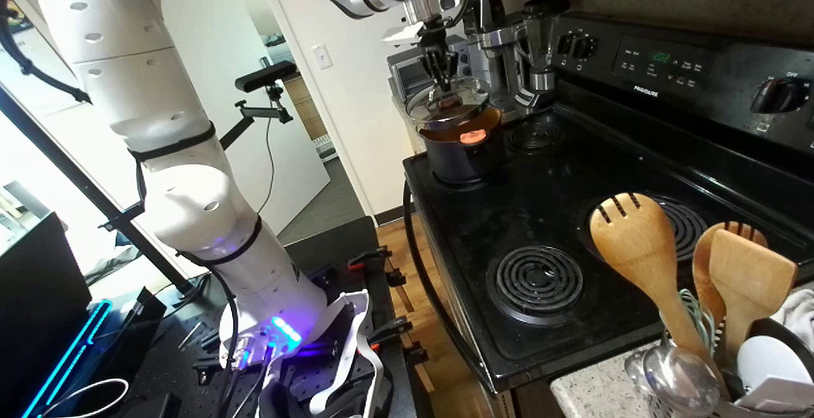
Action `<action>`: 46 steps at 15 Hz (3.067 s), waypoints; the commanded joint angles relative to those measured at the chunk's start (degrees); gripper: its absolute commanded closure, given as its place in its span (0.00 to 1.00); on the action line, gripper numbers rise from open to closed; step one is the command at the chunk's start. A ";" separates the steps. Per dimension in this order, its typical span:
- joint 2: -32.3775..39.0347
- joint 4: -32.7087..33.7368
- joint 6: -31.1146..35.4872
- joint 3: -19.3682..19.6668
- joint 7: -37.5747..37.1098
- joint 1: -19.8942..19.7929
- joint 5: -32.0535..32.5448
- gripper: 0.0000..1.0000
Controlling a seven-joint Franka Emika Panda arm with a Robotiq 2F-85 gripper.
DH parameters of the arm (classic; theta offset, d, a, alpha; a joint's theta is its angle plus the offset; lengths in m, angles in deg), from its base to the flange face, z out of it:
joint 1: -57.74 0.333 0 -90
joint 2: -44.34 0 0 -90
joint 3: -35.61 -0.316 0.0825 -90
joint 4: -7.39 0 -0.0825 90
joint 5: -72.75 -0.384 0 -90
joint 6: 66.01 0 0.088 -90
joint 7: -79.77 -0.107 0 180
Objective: Cover the pot with the lid
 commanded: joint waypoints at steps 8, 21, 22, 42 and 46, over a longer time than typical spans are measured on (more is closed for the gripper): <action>3.12 3.53 -0.44 1.10 -0.37 1.69 2.48 0.98; 6.73 5.71 0.11 1.95 -0.28 2.79 5.72 0.98; 7.09 5.89 0.16 2.18 -0.31 2.94 6.10 0.98; 11.59 9.62 -0.15 3.54 0.20 4.86 7.19 0.98; 11.88 9.82 -0.24 3.82 0.18 4.98 7.13 0.98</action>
